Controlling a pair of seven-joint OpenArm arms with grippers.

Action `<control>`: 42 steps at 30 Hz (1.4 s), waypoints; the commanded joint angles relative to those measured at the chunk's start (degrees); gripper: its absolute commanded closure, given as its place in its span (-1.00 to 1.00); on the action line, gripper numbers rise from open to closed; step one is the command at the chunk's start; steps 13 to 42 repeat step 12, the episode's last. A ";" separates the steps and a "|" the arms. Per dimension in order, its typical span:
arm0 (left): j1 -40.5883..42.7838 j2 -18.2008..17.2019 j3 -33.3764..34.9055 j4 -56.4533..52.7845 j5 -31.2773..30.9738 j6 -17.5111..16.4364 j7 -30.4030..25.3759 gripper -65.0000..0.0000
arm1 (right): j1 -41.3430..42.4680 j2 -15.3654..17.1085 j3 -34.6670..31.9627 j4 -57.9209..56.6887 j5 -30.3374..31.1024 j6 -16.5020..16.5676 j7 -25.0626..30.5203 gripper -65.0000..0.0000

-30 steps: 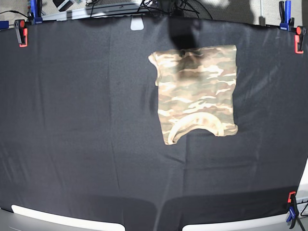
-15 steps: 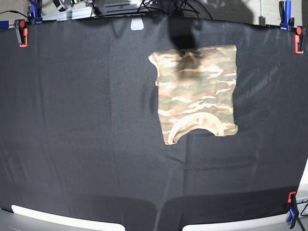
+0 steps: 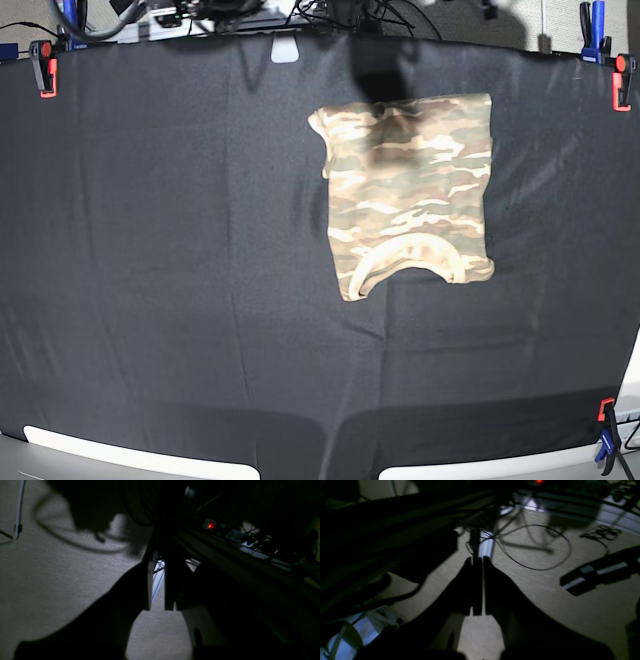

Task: Layout the t-shirt on the table in an organized manner, then fold the t-shirt properly

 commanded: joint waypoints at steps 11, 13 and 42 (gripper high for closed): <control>0.39 2.51 -0.04 -0.02 0.15 -0.22 -1.25 0.78 | 0.17 0.39 0.04 0.24 0.13 -0.37 1.31 1.00; 0.37 2.54 -0.04 -0.02 0.13 -0.22 -1.27 0.78 | 0.17 0.39 0.04 0.24 0.13 -0.37 1.31 1.00; 0.37 2.54 -0.04 -0.02 0.13 -0.22 -1.27 0.78 | 0.17 0.39 0.04 0.24 0.13 -0.37 1.31 1.00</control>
